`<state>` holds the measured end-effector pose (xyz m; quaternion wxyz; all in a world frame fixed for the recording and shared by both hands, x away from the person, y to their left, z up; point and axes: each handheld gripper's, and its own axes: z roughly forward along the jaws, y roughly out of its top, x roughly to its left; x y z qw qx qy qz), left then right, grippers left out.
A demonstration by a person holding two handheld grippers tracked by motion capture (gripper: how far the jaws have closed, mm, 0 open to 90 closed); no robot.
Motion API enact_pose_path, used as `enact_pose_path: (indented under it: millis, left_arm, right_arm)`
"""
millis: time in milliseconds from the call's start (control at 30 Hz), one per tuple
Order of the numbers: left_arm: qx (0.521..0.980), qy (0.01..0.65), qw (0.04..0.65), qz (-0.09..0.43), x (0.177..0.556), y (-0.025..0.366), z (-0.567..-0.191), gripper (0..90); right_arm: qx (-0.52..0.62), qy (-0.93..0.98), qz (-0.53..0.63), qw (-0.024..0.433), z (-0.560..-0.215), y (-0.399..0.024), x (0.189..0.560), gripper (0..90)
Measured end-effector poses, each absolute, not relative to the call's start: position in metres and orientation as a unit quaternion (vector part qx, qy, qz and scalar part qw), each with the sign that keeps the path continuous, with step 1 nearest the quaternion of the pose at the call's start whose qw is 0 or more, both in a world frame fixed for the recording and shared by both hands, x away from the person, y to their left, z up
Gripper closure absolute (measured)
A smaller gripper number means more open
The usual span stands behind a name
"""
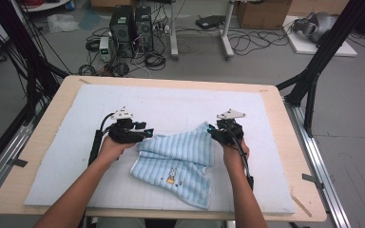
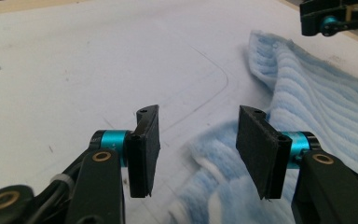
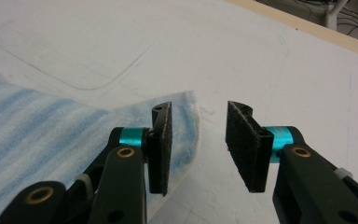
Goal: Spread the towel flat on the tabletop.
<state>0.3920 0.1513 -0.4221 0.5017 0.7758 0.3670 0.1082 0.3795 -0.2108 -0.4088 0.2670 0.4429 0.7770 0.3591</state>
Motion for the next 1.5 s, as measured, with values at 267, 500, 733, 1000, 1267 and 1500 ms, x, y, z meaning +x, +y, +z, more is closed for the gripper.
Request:
enact_pose_path:
  millis: [267,500,733,1000,1267,1500]
  left_arm:
    - [0.803,0.356,0.47,0.083,0.411,0.131,-0.429,48.9]
    - [0.834,0.333,0.436,0.058,0.412,0.116,-0.443,52.8]
    - [0.845,0.313,0.428,0.073,0.411,0.113,-0.443,84.8]
    - [0.796,0.396,0.442,0.121,0.427,0.153,-0.439,87.6]
    - [0.747,0.456,0.455,0.163,0.441,0.191,-0.439,87.8]
    - [0.724,0.487,0.457,0.175,0.446,0.197,-0.446,77.8]
  right_arm:
    - [0.46,0.769,0.379,0.231,-0.408,-0.217,0.379,51.6]
    - [0.468,0.769,0.378,0.217,-0.411,-0.223,0.378,48.6]
    - [0.475,0.765,0.38,0.21,-0.415,-0.229,0.377,47.7]
    - [0.465,0.775,0.38,0.196,-0.42,-0.223,0.378,46.6]
    - [0.45,0.784,0.385,0.184,-0.426,-0.211,0.381,45.7]
    - [0.444,0.783,0.395,0.182,-0.426,-0.209,0.38,45.8]
